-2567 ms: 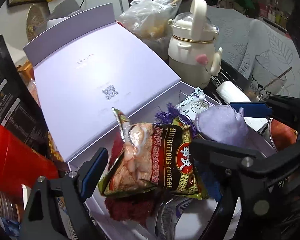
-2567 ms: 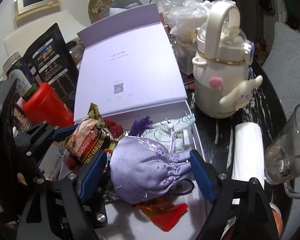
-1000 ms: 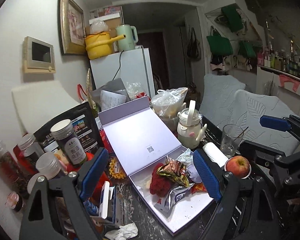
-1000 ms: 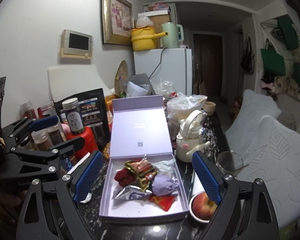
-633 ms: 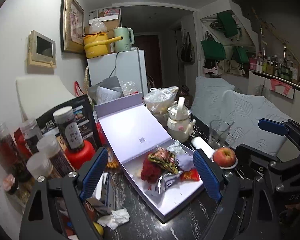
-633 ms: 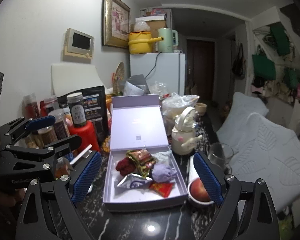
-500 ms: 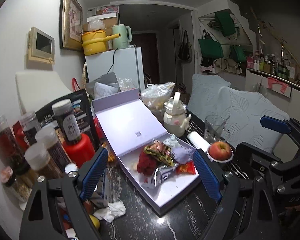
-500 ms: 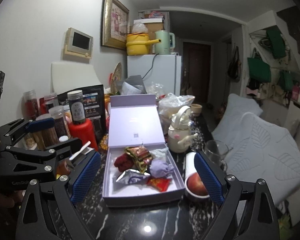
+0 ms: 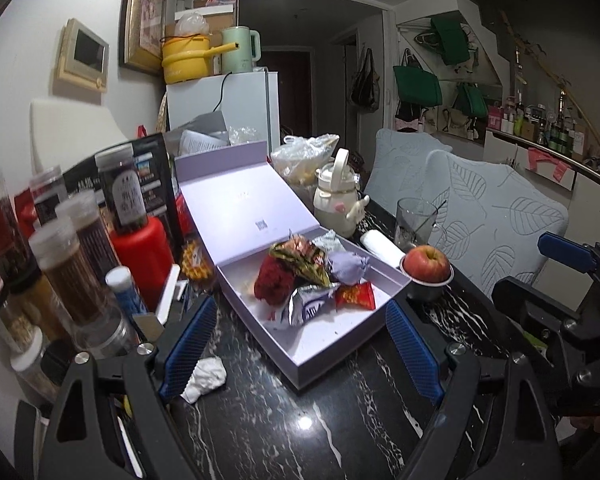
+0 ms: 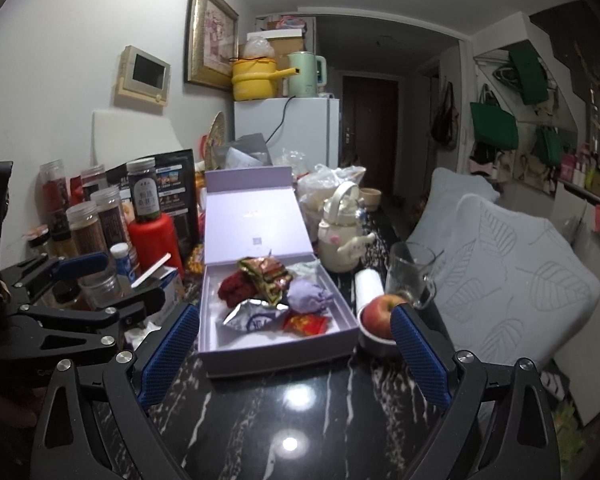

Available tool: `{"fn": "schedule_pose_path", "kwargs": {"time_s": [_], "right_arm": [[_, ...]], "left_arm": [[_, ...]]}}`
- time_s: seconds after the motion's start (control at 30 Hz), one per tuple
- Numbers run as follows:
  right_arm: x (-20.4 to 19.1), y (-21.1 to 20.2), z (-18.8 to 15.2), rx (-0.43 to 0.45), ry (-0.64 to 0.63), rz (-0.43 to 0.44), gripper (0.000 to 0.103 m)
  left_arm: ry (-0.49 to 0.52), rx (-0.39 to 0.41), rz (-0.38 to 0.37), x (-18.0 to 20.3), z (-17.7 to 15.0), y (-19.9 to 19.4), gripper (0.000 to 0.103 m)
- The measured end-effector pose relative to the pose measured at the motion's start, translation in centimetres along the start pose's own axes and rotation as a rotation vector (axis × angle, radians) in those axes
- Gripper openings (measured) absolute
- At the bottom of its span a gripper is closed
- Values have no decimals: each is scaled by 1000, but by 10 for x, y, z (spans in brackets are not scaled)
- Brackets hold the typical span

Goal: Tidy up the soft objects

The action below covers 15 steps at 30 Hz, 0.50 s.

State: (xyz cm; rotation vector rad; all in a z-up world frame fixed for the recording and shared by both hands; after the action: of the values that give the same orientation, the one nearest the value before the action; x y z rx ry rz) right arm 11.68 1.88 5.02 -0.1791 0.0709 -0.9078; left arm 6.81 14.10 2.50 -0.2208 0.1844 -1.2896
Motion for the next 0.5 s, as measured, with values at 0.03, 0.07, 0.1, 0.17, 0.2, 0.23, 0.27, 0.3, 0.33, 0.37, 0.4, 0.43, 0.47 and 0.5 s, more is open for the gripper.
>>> {"fn": "schedule_pose_path", "kwargs": {"time_s": [0.03, 0.07, 0.1, 0.17, 0.2, 0.23, 0.27, 0.3, 0.33, 0.37, 0.4, 0.43, 0.47, 0.5], "right_arm": [[0, -1, -4, -4, 1, 1, 98], [0, -2, -6, -7, 0, 0, 98], [0, -2, -9, -11, 0, 0, 98], [-1, -2, -17, -22, 4, 3, 98], [-1, -2, -20, -29, 7, 6, 98], [-1, -2, -25, -35, 10, 10, 98], [-1, -2, -28, -38, 12, 12, 98], [-1, -2, -30, -40, 14, 13, 98], [-1, -2, -34, -43, 18, 13, 98], [0, -3, -37, -44, 21, 13, 98], [0, -3, -38, -43, 26, 16, 98], [0, -4, -41, -43, 34, 21, 98], [1, -4, -43, -45, 42, 26, 98], [1, -5, -45, -46, 46, 28, 98]], "left_arm": [[-1, -4, -2, 0, -3, 0, 88], [-3, -10, -6, 1, -6, 0, 88], [-6, -17, -8, 2, -11, 0, 88], [-6, -29, -3, 3, -18, 1, 88], [-5, -30, -2, 3, -21, 1, 88], [-6, -33, 1, 3, -24, 0, 88], [-7, -34, 4, 3, -26, -1, 88], [-9, -37, 7, 3, -29, -1, 88], [-13, -41, 11, 2, -32, -1, 88], [-18, -43, 13, 2, -35, -2, 88], [-21, -45, 14, 2, -38, -2, 88], [-24, -48, 15, 1, -39, -2, 88], [-28, -50, 17, 1, -41, -2, 88], [-32, -51, 19, 1, -43, -3, 88]]}}
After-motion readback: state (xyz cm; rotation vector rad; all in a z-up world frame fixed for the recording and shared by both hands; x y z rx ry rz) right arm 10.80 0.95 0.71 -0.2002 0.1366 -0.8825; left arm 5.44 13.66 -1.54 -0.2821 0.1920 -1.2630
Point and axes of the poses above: each gripper's, at about its wrist camera, not at the fingertips, and y roughly the way its jaws point, x to its right, z to its top, the point moved 6 cm from there along y, roughly the way its jaws point, and after that the axes turned 14 degrees about x, right-handed, at the moved point
